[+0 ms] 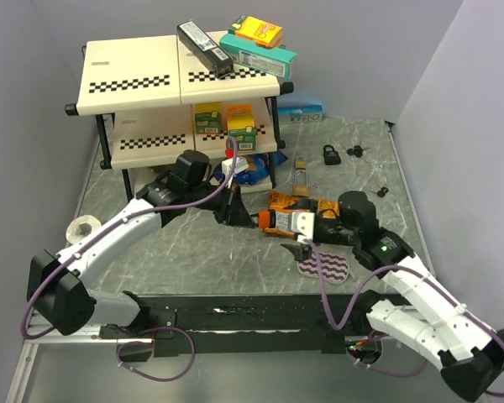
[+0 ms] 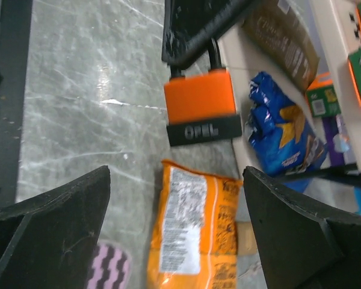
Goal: Lock with the key
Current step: Place the lock at the center of the board.
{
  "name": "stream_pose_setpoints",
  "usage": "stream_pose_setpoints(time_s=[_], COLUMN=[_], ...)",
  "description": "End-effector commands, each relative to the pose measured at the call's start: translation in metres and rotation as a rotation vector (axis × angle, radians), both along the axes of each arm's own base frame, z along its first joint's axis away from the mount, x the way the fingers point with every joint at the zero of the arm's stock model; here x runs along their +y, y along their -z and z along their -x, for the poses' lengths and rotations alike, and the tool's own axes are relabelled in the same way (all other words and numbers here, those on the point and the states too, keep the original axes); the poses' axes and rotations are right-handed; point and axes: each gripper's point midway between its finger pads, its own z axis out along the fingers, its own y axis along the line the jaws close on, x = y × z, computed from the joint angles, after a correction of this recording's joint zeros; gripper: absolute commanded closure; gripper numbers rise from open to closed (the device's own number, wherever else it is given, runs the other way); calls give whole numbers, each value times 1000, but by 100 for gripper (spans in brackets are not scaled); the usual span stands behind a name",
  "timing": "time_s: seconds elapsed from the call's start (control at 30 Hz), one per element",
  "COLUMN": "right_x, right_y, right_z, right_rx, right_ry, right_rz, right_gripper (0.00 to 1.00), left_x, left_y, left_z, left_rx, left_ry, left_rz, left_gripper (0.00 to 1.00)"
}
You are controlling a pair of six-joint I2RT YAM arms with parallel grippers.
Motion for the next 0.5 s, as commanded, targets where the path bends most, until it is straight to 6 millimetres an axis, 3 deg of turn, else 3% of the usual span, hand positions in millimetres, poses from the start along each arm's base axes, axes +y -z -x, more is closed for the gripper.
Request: stream_pose_setpoints(time_s=[0.0,0.27,0.47], right_x=[20,40,48], right_y=[-22,-23,-22], right_z=[-21,-28,-25], right_rx=[-210,-304,-325], right_ry=[19,9,-33], right_rz=[-6,9,24], right_gripper=[6,17,35], left_x=[-5,-4,-5], left_y=[-17,-10,-10], left_z=[4,3,1], left_rx=[-25,-36,-40], left_ry=[22,9,-2], left_rz=[67,49,45], left_gripper=[99,99,99])
